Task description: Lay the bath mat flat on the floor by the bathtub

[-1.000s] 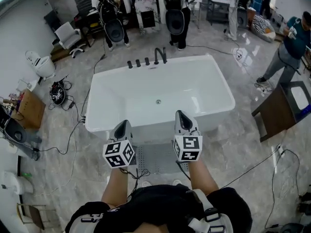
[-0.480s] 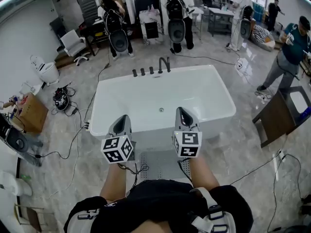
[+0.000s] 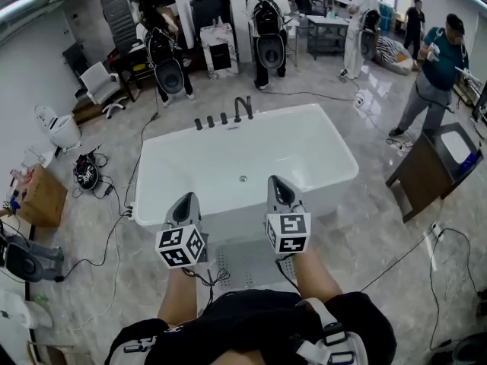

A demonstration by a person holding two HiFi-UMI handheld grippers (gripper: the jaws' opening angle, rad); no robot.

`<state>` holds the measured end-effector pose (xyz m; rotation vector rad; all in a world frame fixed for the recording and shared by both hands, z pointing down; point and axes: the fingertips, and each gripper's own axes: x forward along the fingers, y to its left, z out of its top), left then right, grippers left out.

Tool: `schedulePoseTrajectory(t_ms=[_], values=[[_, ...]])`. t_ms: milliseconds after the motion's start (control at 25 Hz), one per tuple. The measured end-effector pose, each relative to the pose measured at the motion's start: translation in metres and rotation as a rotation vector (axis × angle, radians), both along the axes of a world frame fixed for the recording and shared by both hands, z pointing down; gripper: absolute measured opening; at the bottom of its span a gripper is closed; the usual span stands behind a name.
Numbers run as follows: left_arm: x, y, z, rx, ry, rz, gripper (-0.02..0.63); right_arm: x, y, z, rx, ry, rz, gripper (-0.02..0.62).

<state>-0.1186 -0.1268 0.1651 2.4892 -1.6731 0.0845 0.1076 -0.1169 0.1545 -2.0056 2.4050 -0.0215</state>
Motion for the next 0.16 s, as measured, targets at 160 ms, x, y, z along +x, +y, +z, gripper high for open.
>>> schedulePoseTrajectory(t_ms=[160], values=[[0.0049, 0.0077, 0.0060, -0.012, 0.001, 0.024, 0.003, 0.0062, 0.0109, -0.0008, 0.001, -0.028, 0.016, 0.006]])
